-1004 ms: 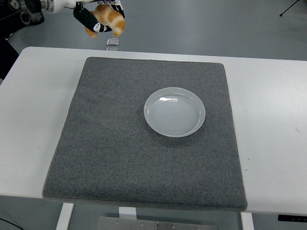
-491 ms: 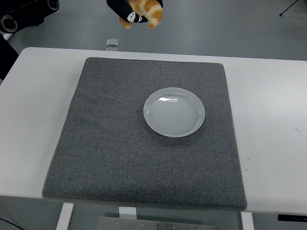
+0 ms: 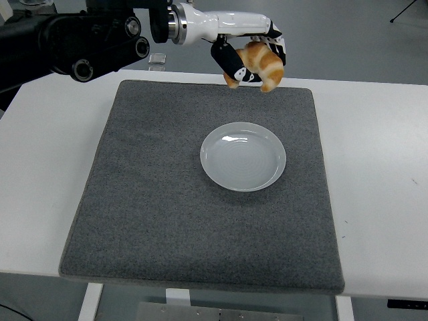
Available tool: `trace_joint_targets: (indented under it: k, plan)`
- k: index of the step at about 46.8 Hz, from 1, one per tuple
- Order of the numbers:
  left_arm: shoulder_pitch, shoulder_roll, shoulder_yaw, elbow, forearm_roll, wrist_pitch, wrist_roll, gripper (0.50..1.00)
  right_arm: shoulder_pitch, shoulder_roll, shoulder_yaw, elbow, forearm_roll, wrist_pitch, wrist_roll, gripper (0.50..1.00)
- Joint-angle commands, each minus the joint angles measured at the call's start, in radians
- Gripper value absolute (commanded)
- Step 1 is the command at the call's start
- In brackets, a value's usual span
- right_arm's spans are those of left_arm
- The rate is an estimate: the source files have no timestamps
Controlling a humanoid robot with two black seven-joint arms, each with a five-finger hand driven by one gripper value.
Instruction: Place the bread on the plate
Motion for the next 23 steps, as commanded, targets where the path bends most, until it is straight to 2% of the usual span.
trace_joint_targets:
  k: [1,11,19,23]
  plan:
    - [0.02,-0.019,0.002,0.0,0.005,0.003,0.0,0.5,0.0,0.0,0.0,0.0,0.0,0.0,0.0,0.952]
    - [0.074,-0.08,0.014,0.014,0.025,0.008,0.003,0.5,0.0,0.0,0.0,0.0,0.0,0.0,0.0,0.952]
    - [0.126,-0.082,0.017,0.015,0.085,0.052,0.01,0.5,0.0,0.0,0.0,0.0,0.0,0.0,0.0,0.952]
    - [0.146,-0.082,0.019,0.015,0.108,0.057,0.011,0.5,0.0,0.0,0.0,0.0,0.0,0.0,0.0,0.952]
